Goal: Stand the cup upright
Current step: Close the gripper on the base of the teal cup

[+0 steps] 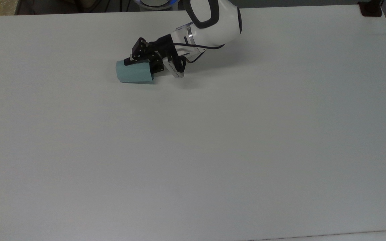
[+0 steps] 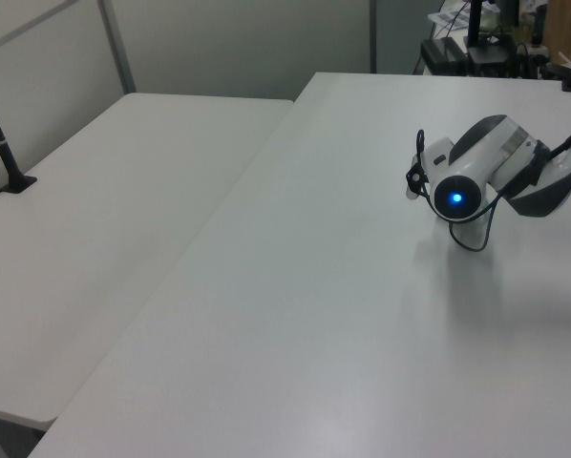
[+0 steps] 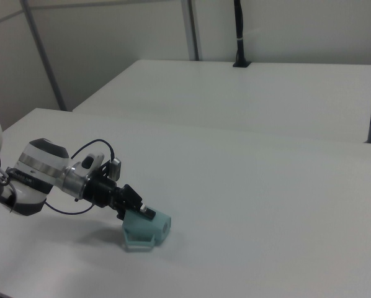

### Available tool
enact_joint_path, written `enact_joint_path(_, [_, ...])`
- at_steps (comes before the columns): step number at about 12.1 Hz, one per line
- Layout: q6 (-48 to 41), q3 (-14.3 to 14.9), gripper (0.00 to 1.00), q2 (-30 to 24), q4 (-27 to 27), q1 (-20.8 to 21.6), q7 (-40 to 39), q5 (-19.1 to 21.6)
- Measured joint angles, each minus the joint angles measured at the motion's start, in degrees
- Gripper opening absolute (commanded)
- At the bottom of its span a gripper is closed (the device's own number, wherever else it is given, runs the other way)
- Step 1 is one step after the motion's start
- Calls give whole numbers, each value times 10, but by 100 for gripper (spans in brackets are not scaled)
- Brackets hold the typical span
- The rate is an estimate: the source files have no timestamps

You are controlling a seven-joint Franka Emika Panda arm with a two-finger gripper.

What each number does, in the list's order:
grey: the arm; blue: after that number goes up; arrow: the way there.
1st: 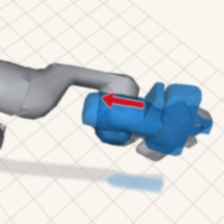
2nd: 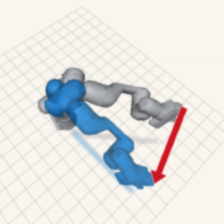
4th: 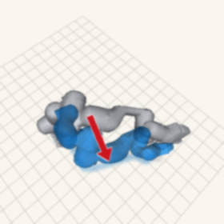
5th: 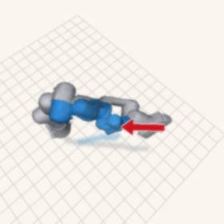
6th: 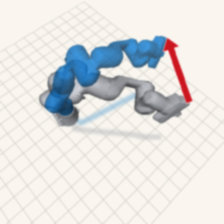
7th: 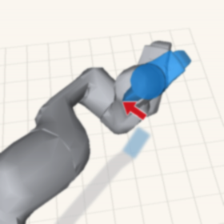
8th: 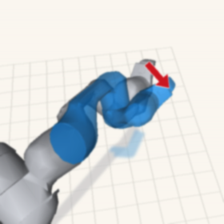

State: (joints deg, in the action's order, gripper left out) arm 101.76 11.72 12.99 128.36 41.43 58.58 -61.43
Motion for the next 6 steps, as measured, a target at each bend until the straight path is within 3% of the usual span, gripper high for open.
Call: enact_joint_path(6, [7, 2, 0, -3, -4, -2, -27, 3])
